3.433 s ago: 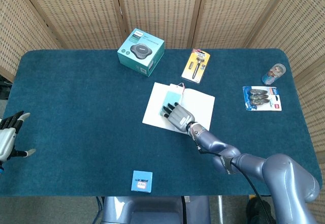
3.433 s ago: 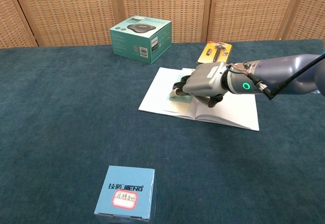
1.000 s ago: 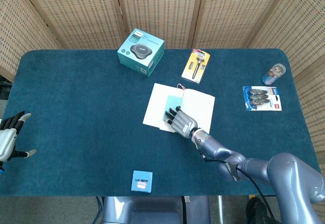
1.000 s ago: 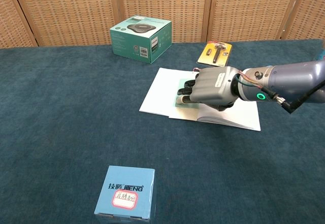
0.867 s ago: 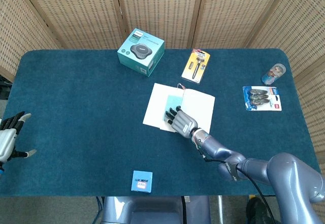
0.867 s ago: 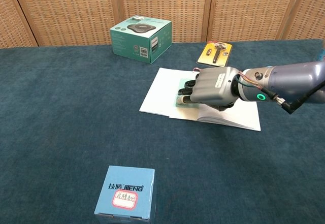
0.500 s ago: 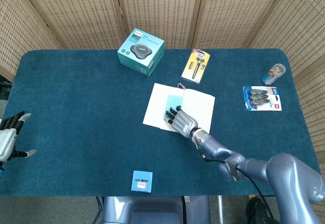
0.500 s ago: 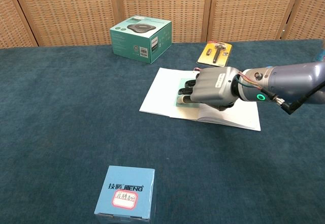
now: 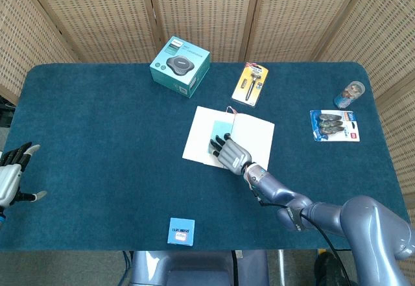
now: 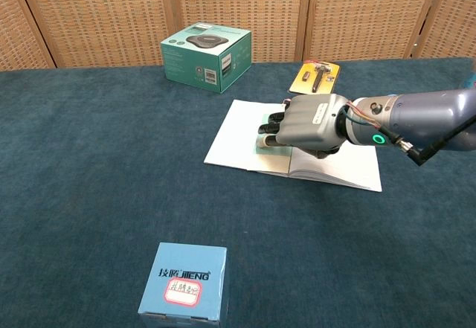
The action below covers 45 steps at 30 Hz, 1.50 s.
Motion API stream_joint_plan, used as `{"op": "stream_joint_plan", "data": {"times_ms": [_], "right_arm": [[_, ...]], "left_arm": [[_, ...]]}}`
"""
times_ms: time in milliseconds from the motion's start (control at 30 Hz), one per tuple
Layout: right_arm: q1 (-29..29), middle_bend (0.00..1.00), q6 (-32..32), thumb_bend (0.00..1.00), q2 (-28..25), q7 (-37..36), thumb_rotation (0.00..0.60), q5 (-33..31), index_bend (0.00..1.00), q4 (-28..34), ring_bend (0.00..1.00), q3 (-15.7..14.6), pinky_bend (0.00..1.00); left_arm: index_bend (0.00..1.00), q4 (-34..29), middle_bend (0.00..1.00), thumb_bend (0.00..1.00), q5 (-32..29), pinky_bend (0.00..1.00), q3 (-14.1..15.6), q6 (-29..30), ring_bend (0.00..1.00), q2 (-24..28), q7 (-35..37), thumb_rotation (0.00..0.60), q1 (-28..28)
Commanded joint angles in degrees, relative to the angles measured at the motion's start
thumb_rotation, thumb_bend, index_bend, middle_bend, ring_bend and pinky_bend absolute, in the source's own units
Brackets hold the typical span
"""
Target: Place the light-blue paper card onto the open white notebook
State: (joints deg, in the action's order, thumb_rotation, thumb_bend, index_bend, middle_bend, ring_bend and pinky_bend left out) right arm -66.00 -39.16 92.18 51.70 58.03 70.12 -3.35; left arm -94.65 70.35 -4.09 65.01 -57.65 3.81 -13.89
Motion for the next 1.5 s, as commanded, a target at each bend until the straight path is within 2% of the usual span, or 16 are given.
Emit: {"op": "stream_joint_plan", "data": {"times_ms": [33, 300, 467, 633, 833, 900, 967, 1100, 1167, 1233, 1300, 1500], "right_arm": [[0.1, 0.00, -0.1, 1.00, 0.2, 0.2, 0.600, -0.5, 0.05, -0.4, 0.00, 0.2, 0.18], [0.1, 0.00, -0.4, 1.00, 0.2, 0.6, 0.600, -1.1, 0.05, -0.2, 0.00, 0.5, 0.18], [0.3, 0.00, -1.9, 1.00, -0.8, -0.8, 0.600, -0.3, 0.05, 1.6, 0.00, 1.7, 0.18], [1.0, 0.00, -5.7, 1.00, -5.0, -3.0, 0.600, 1.4, 0.05, 7.1, 0.00, 3.8, 0.18], [6.1, 0.00, -14.1, 0.98, -14.2, -10.2, 0.600, 6.9, 0.05, 17.4, 0.00, 5.0, 0.18], [8.4, 0.00, -16.9, 0.81, -16.5, -13.2, 0.600, 8.8, 0.05, 19.1, 0.00, 4.8, 0.18], [12.1, 0.00, -21.4, 0.50, -19.5, -17.8, 0.600, 12.1, 0.02, 20.9, 0.00, 3.8, 0.18], [21.6, 0.00, -32.6, 0.29, -23.0, -28.4, 0.600, 17.0, 0.00, 21.7, 0.00, 1.4, 0.18], [26.3, 0.00, -37.8, 0.14, -23.5, -34.1, 0.600, 19.1, 0.00, 20.7, 0.00, 0.2, 0.15], [31.0, 0.00, -42.0, 0.04, -23.7, -40.2, 0.600, 20.5, 0.00, 19.1, 0.00, -1.1, 0.11], [34.1, 0.00, -44.5, 0.00, -23.7, -43.9, 0.600, 21.0, 0.00, 17.9, 0.00, -1.8, 0.09], [44.9, 0.00, -53.6, 0.00, -22.5, -57.6, 0.600, 23.3, 0.00, 13.4, 0.00, -3.3, 0.08]], "left_arm": [[0.00, 0.0, 0.00, 0.00, 0.1, 0.00, 0.0, 0.1, 0.00, 0.1, 0.1, 0.600, 0.1], [0.00, 0.0, 0.00, 0.00, 0.3, 0.00, 0.0, 0.1, 0.00, 0.1, 0.3, 0.600, 0.1], [0.00, 0.0, 0.00, 0.00, 0.4, 0.00, 0.0, 0.2, 0.00, 0.2, 0.5, 0.600, 0.1], [0.00, -0.3, 0.00, 0.00, 1.0, 0.00, 0.1, 0.3, 0.00, 0.4, 1.0, 0.600, 0.2], [0.00, -0.7, 0.00, 0.00, 3.0, 0.00, 0.5, 2.1, 0.00, 1.2, 2.7, 0.600, 1.1], [0.00, -0.9, 0.00, 0.00, 3.8, 0.00, 0.6, 2.9, 0.00, 1.4, 3.1, 0.600, 1.5], [0.00, -1.1, 0.00, 0.00, 5.1, 0.00, 0.9, 4.2, 0.00, 1.8, 3.8, 0.600, 2.1], [0.00, -1.3, 0.00, 0.00, 7.7, 0.00, 1.4, 7.5, 0.00, 2.1, 4.7, 0.600, 3.6], [0.00, -1.3, 0.00, 0.00, 9.3, 0.00, 1.8, 9.1, 0.00, 2.1, 5.0, 0.600, 4.3], [0.00, -1.0, 0.00, 0.00, 10.6, 0.00, 2.2, 10.7, 0.00, 2.0, 5.1, 0.600, 5.0], [0.00, -0.8, 0.00, 0.00, 11.4, 0.00, 2.4, 11.8, 0.00, 1.8, 4.9, 0.600, 5.5], [0.00, -0.2, 0.00, 0.00, 14.7, 0.00, 3.1, 17.7, 0.00, 1.0, 4.2, 0.600, 8.1]]}}
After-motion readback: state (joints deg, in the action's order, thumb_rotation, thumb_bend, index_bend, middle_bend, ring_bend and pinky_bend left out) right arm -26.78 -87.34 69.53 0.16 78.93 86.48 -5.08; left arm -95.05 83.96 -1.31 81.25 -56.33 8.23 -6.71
